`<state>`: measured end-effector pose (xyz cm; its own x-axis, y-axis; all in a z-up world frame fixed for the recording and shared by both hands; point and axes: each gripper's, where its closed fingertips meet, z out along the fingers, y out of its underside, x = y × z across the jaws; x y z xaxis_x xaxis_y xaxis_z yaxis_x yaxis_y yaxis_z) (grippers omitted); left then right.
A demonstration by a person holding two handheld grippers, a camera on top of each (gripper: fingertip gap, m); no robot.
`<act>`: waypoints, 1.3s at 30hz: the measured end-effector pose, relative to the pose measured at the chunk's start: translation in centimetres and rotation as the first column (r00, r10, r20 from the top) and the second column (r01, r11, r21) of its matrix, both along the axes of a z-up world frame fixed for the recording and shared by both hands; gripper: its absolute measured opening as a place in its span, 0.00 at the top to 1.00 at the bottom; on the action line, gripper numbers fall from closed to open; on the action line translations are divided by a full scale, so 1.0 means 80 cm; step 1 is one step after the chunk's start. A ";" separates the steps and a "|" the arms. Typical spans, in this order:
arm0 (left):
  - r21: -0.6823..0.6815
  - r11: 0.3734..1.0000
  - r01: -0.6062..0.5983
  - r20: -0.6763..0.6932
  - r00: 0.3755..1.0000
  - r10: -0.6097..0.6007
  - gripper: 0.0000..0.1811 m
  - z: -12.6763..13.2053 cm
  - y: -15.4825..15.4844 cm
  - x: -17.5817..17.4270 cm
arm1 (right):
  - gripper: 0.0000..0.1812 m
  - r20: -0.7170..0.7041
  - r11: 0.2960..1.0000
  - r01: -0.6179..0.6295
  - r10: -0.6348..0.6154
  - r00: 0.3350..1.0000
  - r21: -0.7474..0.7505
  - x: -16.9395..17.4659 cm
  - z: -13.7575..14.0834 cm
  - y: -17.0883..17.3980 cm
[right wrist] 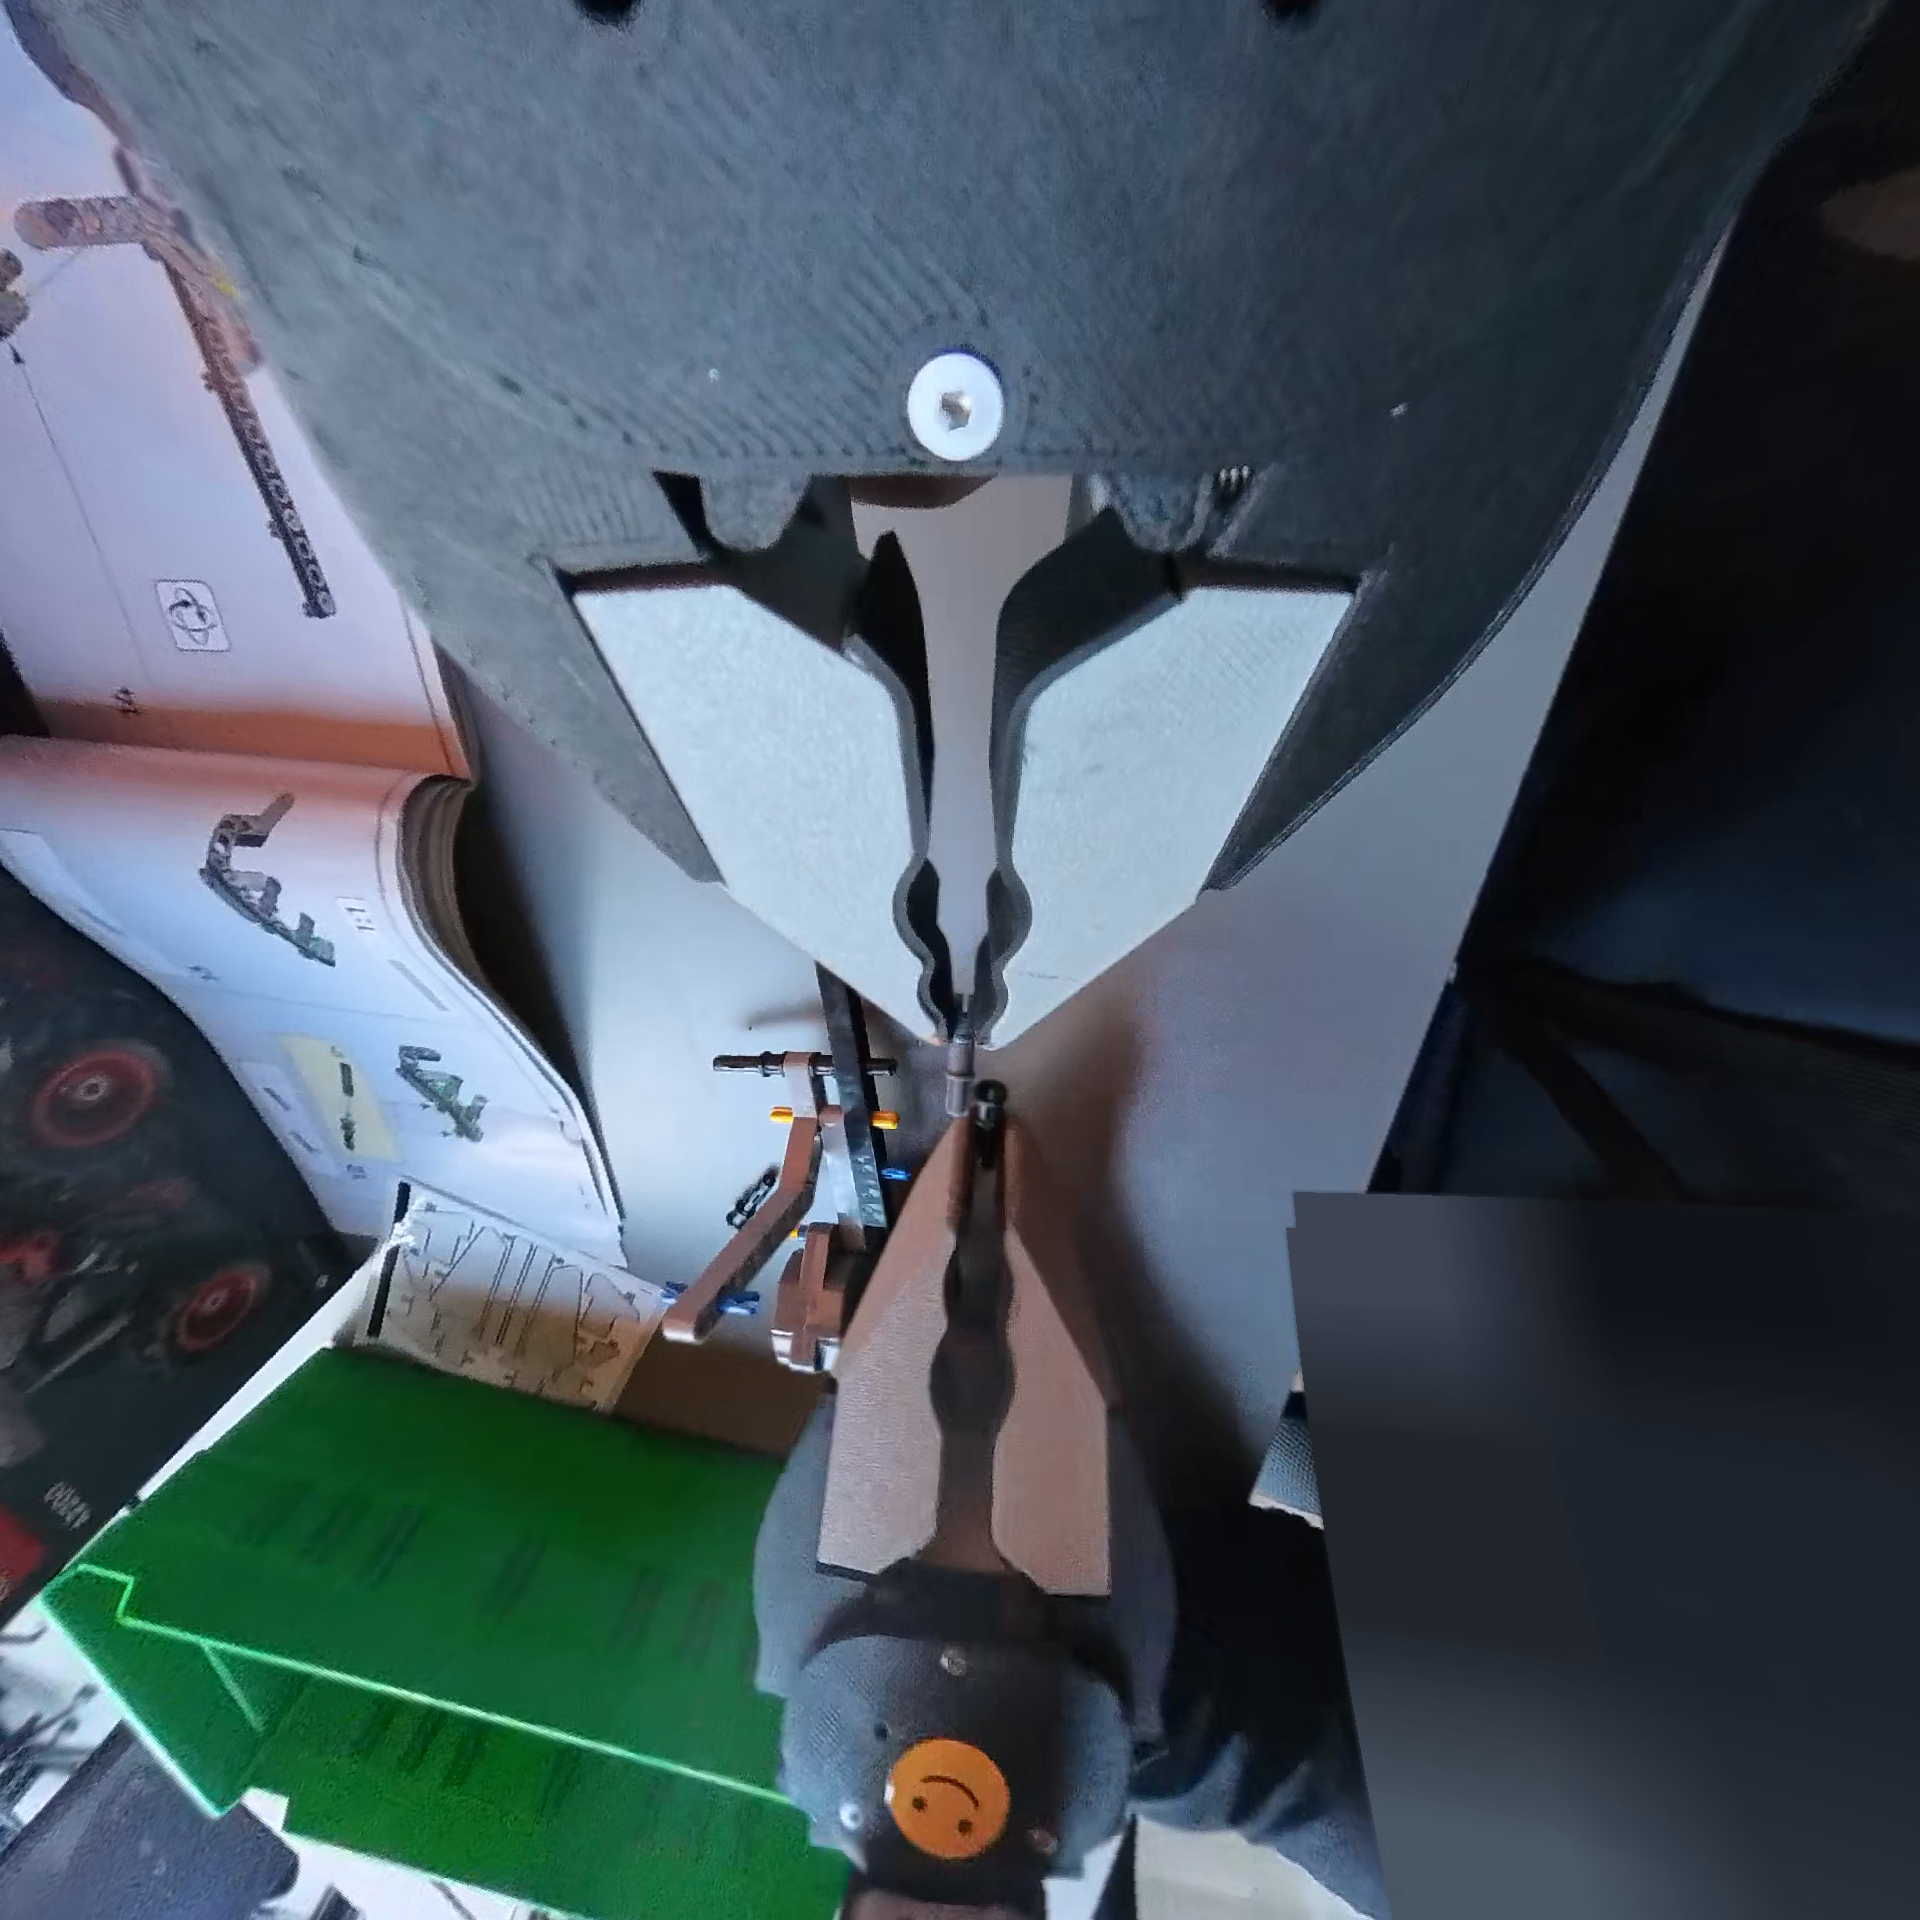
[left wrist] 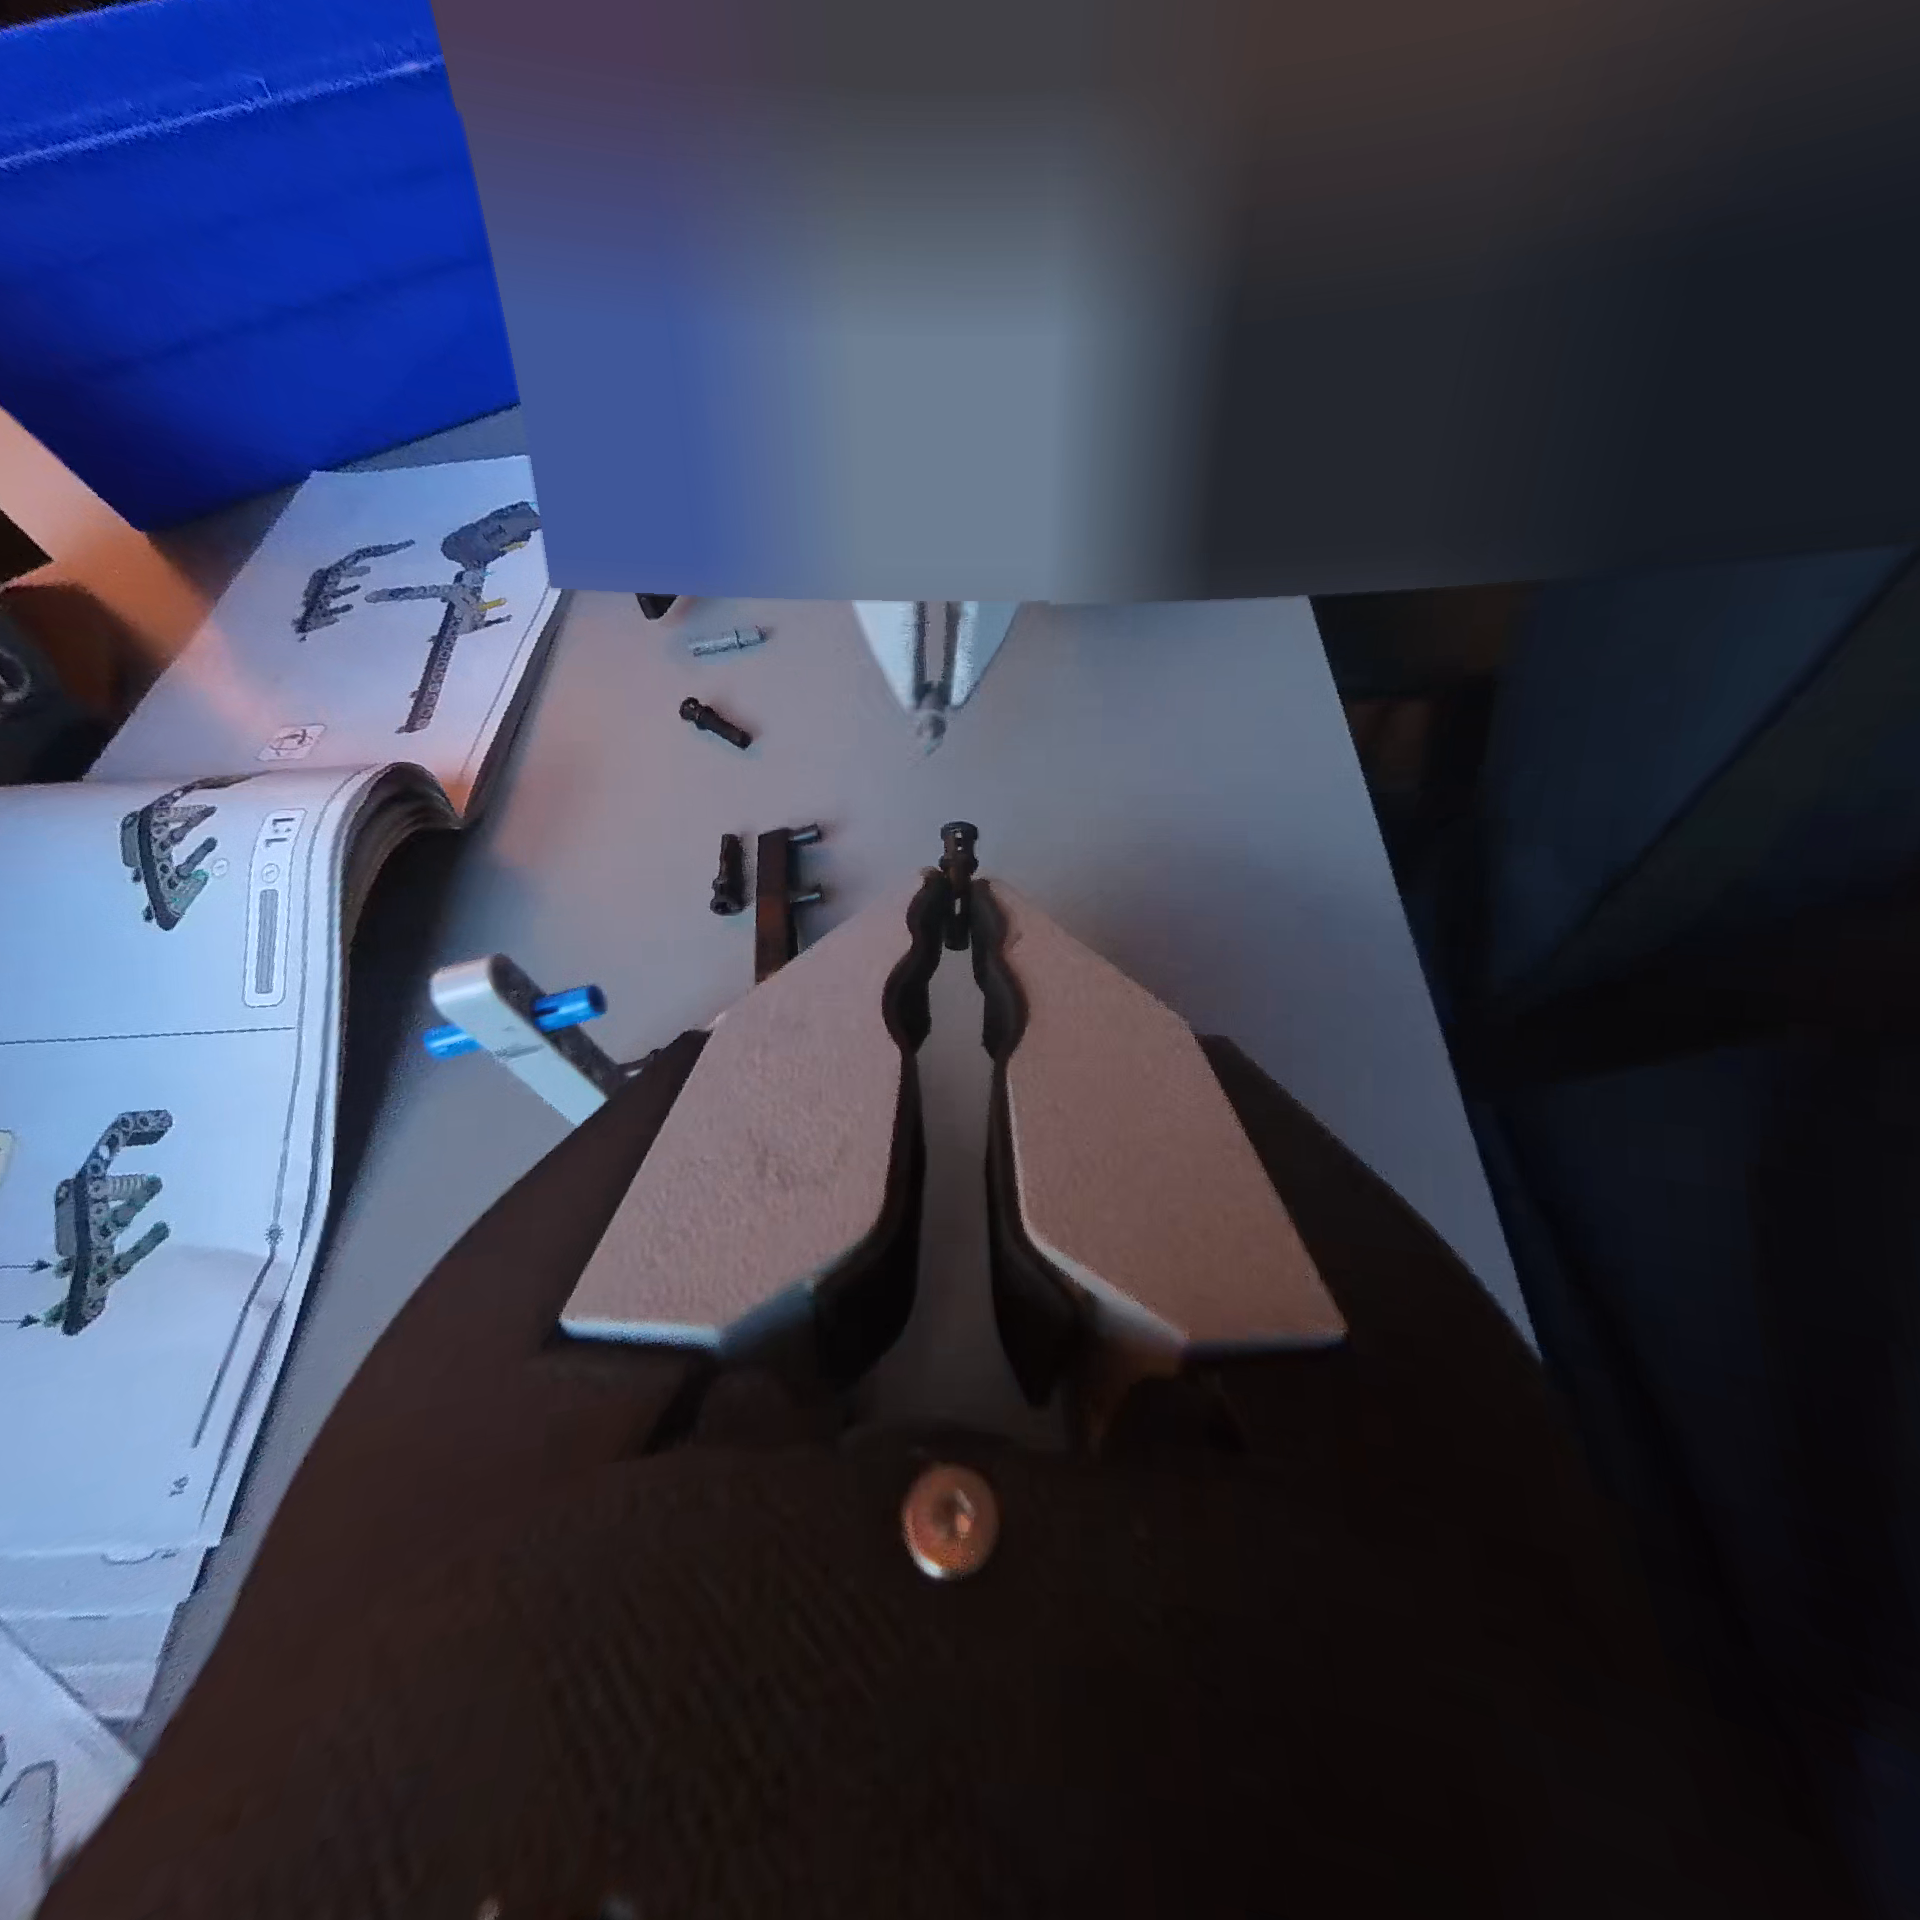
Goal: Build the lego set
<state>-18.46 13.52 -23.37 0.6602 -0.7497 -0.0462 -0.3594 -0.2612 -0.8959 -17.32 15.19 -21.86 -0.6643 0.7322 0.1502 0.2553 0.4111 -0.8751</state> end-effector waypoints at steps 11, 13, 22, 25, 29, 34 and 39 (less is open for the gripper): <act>0.096 0.995 0.037 0.088 0.995 -0.046 0.99 0.024 -0.002 0.003 | 1.00 -0.021 0.999 0.000 0.001 1.000 0.033 0.004 0.005 -0.005; 0.097 0.995 0.033 0.081 0.996 -0.041 0.99 0.023 -0.001 0.003 | 1.00 -0.019 0.999 0.001 0.000 1.000 0.037 0.003 0.004 -0.004; 0.113 0.993 0.035 0.073 0.996 -0.044 0.99 0.024 -0.003 0.003 | 1.00 0.000 1.000 -0.005 0.005 1.000 0.031 0.002 -0.001 -0.006; 0.111 0.993 0.032 0.073 0.997 -0.040 0.99 0.024 -0.002 0.002 | 1.00 -0.002 1.000 -0.006 0.006 1.000 0.026 0.003 0.000 -0.006; 0.111 0.993 0.034 0.075 0.996 -0.042 0.99 0.024 -0.002 0.003 | 1.00 -0.004 1.000 -0.010 0.010 1.000 0.016 0.003 0.002 -0.007; 0.107 0.993 0.055 0.198 0.977 -0.075 0.99 0.041 -0.007 0.007 | 1.00 -0.011 1.000 -0.014 0.013 1.000 -0.010 0.005 0.008 -0.007; 0.096 0.993 0.068 0.385 0.917 -0.100 0.99 0.065 -0.008 0.005 | 1.00 -0.032 0.994 -0.029 0.025 0.999 -0.101 0.009 0.028 -0.007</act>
